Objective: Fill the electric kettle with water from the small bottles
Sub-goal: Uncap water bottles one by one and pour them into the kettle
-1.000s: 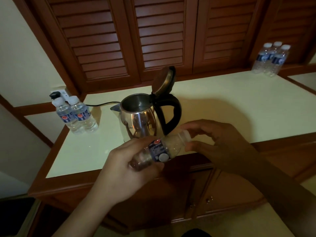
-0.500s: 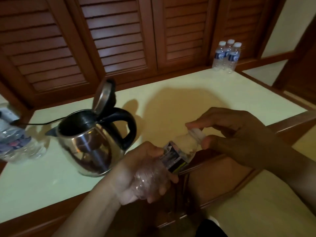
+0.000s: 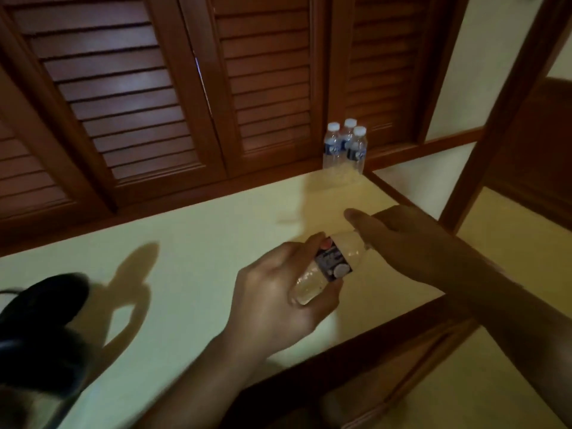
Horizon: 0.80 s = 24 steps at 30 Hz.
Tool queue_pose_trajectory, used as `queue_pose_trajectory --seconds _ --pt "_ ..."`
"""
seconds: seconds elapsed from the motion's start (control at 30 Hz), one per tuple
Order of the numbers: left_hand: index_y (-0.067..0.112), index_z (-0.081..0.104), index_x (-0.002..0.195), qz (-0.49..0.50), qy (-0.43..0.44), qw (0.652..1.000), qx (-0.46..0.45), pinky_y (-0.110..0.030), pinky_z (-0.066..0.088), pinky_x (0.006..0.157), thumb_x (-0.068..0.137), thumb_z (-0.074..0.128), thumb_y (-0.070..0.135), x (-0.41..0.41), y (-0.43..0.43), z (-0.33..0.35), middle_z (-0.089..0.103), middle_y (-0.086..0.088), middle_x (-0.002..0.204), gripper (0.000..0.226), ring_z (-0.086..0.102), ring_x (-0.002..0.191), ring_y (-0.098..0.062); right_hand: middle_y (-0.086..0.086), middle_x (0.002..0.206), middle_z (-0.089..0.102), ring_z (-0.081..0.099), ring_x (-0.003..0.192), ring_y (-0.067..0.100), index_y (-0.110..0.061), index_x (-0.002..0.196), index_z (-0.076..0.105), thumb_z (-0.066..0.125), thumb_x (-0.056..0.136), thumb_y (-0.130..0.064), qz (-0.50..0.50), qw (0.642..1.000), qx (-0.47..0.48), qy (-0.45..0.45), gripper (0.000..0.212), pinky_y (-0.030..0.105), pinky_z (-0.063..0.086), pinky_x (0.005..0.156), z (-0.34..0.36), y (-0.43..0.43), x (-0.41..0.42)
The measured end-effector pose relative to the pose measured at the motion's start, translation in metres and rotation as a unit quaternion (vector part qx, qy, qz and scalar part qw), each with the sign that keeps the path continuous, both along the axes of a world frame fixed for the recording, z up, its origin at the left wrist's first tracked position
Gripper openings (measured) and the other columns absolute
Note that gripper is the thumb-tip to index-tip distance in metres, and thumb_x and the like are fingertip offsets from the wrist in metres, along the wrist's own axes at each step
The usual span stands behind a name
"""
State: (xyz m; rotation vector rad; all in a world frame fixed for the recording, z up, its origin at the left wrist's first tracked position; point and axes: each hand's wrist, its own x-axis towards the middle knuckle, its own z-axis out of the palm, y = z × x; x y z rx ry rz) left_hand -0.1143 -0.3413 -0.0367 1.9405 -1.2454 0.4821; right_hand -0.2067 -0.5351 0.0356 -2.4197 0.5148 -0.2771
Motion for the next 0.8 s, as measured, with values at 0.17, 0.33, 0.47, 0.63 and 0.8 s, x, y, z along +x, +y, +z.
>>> queue_pose_trajectory --seconds 0.17,0.33,0.47,0.63,0.8 --pt "0.03 0.057 0.148 -0.03 0.233 0.972 0.027 -0.022 0.055 0.093 0.084 0.079 0.046 0.01 -0.063 0.012 0.068 0.019 0.128 0.07 0.066 0.113 0.002 -0.001 0.065 0.064 0.061 0.063 0.01 -0.017 0.079 0.07 0.044 0.091 -0.061 0.0 0.989 -0.043 -0.139 0.052 0.023 0.042 0.058 0.008 -0.073 0.017" --pt "0.034 0.067 0.134 -0.053 0.303 0.95 0.052 -0.031 0.057 0.093 0.088 0.079 0.027 0.022 -0.104 0.013 0.073 0.016 0.118 0.048 0.069 0.109 -0.01 -0.025 0.092 0.059 0.059 0.094 0.0 -0.022 0.111 0.068 0.04 0.102 -0.046 0.108 0.974 -0.049 -0.192 0.038 0.009 0.045 0.072 0.0 -0.119 0.035" --pt "0.036 0.071 0.123 -0.044 0.332 0.94 0.063 -0.028 0.058 0.087 0.085 0.085 0.028 0.03 -0.134 0.015 0.075 0.015 0.109 0.04 0.071 0.099 -0.007 -0.024 0.105 0.061 0.058 0.103 -0.007 -0.026 0.123 0.064 0.043 0.097 -0.048 0.109 0.972 0.018 -0.205 0.041 0.002 0.042 0.079 -0.006 -0.14 0.045" --pt "0.036 0.073 0.107 -0.049 0.386 0.92 0.045 -0.014 0.047 0.07 0.079 0.09 0.027 0.043 -0.169 0.01 0.067 0.023 0.088 0.034 0.062 0.076 0.001 -0.028 0.108 0.063 0.059 0.105 -0.011 -0.032 0.123 0.062 0.048 0.098 -0.043 0.099 0.967 0.078 -0.223 0.031 0.003 0.044 0.083 -0.013 -0.159 0.057" --pt "0.033 0.071 0.107 0.006 0.39 0.921 -0.003 -0.023 0.053 0.077 0.077 0.091 0.03 0.081 -0.213 -0.003 0.073 0.007 0.097 0.036 0.067 0.088 -0.008 -0.024 0.12 0.06 0.054 0.107 -0.021 -0.033 0.135 0.056 0.051 0.103 -0.032 0.041 0.957 0.155 -0.243 0.032 -0.002 0.038 0.083 -0.034 -0.174 0.073"
